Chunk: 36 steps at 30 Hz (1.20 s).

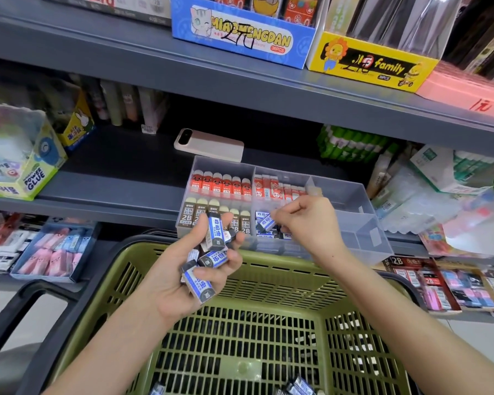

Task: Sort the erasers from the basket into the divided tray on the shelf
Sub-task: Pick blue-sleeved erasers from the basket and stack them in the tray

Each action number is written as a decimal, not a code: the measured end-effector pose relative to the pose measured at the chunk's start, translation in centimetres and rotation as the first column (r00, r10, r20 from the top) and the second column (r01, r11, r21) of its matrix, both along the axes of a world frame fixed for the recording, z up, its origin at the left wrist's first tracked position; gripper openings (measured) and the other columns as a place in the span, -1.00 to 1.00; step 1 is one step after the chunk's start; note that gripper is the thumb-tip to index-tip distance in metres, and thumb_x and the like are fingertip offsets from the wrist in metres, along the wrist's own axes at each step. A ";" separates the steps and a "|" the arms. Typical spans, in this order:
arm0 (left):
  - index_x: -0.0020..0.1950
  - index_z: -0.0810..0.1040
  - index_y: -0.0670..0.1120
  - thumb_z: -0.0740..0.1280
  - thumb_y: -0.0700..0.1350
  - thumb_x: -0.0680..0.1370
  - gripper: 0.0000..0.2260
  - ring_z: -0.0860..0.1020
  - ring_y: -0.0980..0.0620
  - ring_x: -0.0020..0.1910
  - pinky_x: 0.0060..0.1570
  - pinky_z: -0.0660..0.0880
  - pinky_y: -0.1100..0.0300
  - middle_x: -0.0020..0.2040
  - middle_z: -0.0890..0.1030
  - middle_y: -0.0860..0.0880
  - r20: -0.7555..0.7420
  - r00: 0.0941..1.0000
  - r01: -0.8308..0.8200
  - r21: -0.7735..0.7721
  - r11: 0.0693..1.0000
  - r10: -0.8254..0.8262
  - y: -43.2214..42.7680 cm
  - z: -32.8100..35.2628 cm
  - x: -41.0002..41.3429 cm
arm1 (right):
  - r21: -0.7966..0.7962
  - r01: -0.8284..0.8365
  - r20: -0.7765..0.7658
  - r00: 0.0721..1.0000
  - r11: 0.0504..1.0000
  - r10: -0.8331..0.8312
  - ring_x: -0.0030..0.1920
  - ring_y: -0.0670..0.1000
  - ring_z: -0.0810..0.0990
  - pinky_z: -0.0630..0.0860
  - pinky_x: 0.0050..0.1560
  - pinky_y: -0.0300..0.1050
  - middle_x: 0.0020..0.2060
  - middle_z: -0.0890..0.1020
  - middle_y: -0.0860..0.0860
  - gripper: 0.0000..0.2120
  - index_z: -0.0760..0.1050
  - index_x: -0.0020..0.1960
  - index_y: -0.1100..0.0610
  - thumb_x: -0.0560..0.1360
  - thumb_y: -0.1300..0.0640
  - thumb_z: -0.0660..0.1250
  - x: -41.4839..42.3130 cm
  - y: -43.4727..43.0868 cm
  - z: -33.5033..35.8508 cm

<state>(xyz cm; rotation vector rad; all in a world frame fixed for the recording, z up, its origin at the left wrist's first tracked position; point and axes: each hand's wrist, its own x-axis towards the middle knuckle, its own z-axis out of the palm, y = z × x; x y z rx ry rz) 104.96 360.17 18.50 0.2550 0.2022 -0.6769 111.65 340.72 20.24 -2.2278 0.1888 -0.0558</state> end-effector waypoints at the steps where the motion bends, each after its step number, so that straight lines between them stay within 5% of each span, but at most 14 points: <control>1: 0.01 0.68 -0.15 0.65 -0.15 0.14 -0.54 0.53 0.00 -0.33 -0.67 0.39 0.35 -0.11 0.59 -0.19 -0.001 1.000 0.000 -0.002 1.000 0.000 0.0 0.0 0.0 | -0.063 -0.020 -0.011 1.000 0.998 0.019 -0.16 0.04 0.59 0.54 -0.15 -0.01 -0.41 0.64 0.09 -0.76 0.57 -0.45 0.20 0.37 0.17 0.44 -0.1 0.1 0.0; 4: 0.01 0.68 -0.12 0.64 -0.13 0.17 -0.56 0.53 0.00 -0.32 -0.66 0.39 0.36 -0.10 0.59 -0.18 0.007 1.000 0.009 -0.004 1.000 -0.009 0.1 0.1 0.0 | -0.339 -0.116 -0.052 0.993 0.934 0.104 -0.07 -0.04 0.57 0.31 -0.33 -0.25 -0.32 0.58 0.18 -0.74 0.59 -0.39 0.26 0.39 0.11 0.43 -0.5 -0.4 0.6; 7: 0.03 0.68 -0.10 0.63 -0.10 0.17 -0.55 0.53 0.01 -0.32 -0.65 0.39 0.37 -0.10 0.59 -0.18 0.022 1.000 0.019 0.016 1.000 -0.019 0.0 0.1 -0.1 | -0.546 -0.203 -0.072 0.978 0.813 0.196 -0.08 0.00 0.56 0.40 -0.15 -0.21 -0.24 0.62 0.09 -0.76 0.61 -0.32 0.20 0.43 0.07 0.38 -1.0 -0.3 1.6; 9: 0.04 0.68 -0.11 0.64 -0.09 0.17 -0.54 0.53 0.01 -0.32 -0.66 0.39 0.37 -0.11 0.59 -0.18 0.027 0.999 0.038 0.033 0.999 -0.039 0.0 0.1 -0.1 | -0.609 -0.149 0.119 0.954 0.779 0.276 -0.21 -0.05 0.48 0.44 0.00 -0.12 -0.29 0.58 -0.03 -0.76 0.60 -0.29 0.12 0.46 0.01 0.35 -1.6 0.4 2.2; 11: 0.02 0.68 -0.14 0.64 -0.09 0.17 -0.54 0.52 0.00 -0.32 -0.67 0.37 0.38 -0.12 0.58 -0.17 0.034 0.997 0.073 0.056 0.996 -0.075 -0.1 0.2 -0.1 | -0.464 -0.289 0.239 0.870 0.838 0.432 -0.14 -0.09 0.45 0.37 -0.02 -0.15 -0.23 0.57 -0.10 -0.86 0.63 -0.09 0.01 0.48 -0.02 0.33 -2.3 1.4 3.2; 13: -0.03 0.67 -0.19 0.65 -0.08 0.15 -0.54 0.52 0.00 -0.34 -0.69 0.35 0.38 -0.15 0.59 -0.17 0.037 0.992 0.117 0.095 0.989 -0.121 -0.1 0.2 -0.2 | -0.265 -0.558 0.120 0.790 0.787 0.601 -0.03 -0.09 0.48 0.41 0.05 -0.13 -0.06 0.55 -0.09 -0.76 0.57 0.16 -0.01 0.51 0.02 0.32 -2.8 2.5 4.0; 15: -0.09 0.66 -0.23 0.66 -0.07 0.13 -0.55 0.52 0.00 -0.37 -0.71 0.33 0.37 -0.17 0.59 -0.17 0.030 0.987 0.152 0.126 0.980 -0.157 -0.2 0.2 -0.3 | -0.033 -0.686 -0.001 0.727 0.727 0.686 -0.14 -0.09 0.54 0.56 -0.04 -0.03 0.02 0.52 0.01 -0.77 0.57 0.17 0.12 0.52 0.15 0.31 -3.2 3.3 4.4; 19: -0.06 0.66 -0.24 0.65 -0.07 0.15 -0.54 0.52 0.00 -0.36 -0.70 0.34 0.38 -0.16 0.58 -0.18 0.045 0.982 0.175 0.121 0.977 -0.182 -0.1 0.2 -0.3 | 0.280 -0.632 -0.015 0.750 0.722 0.662 -0.29 -0.05 0.55 0.56 -0.19 -0.15 -0.09 0.55 0.01 -0.92 0.56 -0.05 0.18 0.50 0.30 0.31 -3.4 3.2 5.0; 24: 0.02 0.67 -0.23 0.66 -0.10 0.12 -0.48 0.51 -0.03 -0.36 -0.68 0.36 0.36 -0.15 0.59 -0.21 0.021 0.993 0.111 0.124 0.986 -0.115 0.1 0.2 -0.1 | 0.478 -0.343 0.019 0.924 0.809 0.381 -0.37 -0.06 0.58 0.57 -0.23 -0.23 -0.35 0.63 -0.05 -0.86 0.50 -0.09 0.15 0.54 0.33 0.22 -1.1 -0.1 5.5; 27: 0.00 0.67 -0.23 0.65 -0.11 0.14 -0.52 0.51 -0.03 -0.35 -0.68 0.38 0.35 -0.14 0.59 -0.21 0.032 0.996 0.080 0.106 0.991 -0.084 0.3 0.2 0.0 | 0.047 -0.384 0.047 0.923 0.922 0.382 -0.27 -0.03 0.57 0.55 -0.17 -0.20 -0.18 0.64 0.03 -0.81 0.58 0.03 0.10 0.55 0.29 0.24 0.5 -2.0 5.0; 29: -0.01 0.67 -0.22 0.65 -0.11 0.16 -0.54 0.52 -0.02 -0.35 -0.68 0.38 0.35 -0.14 0.58 -0.21 0.039 0.996 0.073 0.086 0.994 -0.077 0.5 0.2 0.0 | -0.259 -0.447 0.000 0.887 0.856 0.462 -0.16 -0.03 0.58 0.50 -0.06 -0.15 -0.13 0.64 -0.03 -0.77 0.59 0.12 0.08 0.51 0.27 0.31 1.3 -2.2 4.3; 33: -0.01 0.67 -0.22 0.65 -0.11 0.16 -0.54 0.52 -0.03 -0.34 -0.68 0.39 0.34 -0.12 0.59 -0.22 0.037 0.998 0.055 0.073 0.996 -0.058 0.6 0.3 0.0 | -0.405 -0.469 -0.093 0.875 0.785 0.475 -0.25 -0.06 0.53 0.45 -0.10 -0.16 -0.28 0.55 -0.10 -0.78 0.49 -0.03 0.00 0.39 0.18 0.46 1.8 -0.8 2.3; 36: -0.01 0.67 -0.22 0.65 -0.12 0.16 -0.54 0.52 -0.02 -0.33 -0.67 0.39 0.34 -0.11 0.59 -0.22 0.032 0.998 0.053 0.064 0.997 -0.055 0.7 0.3 0.0 | -0.493 -0.423 0.026 0.866 0.760 0.499 -0.26 -0.10 0.50 0.25 -0.09 -0.55 -0.27 0.63 -0.06 -0.95 0.58 -0.20 0.06 0.41 0.16 0.44 1.5 0.1 1.4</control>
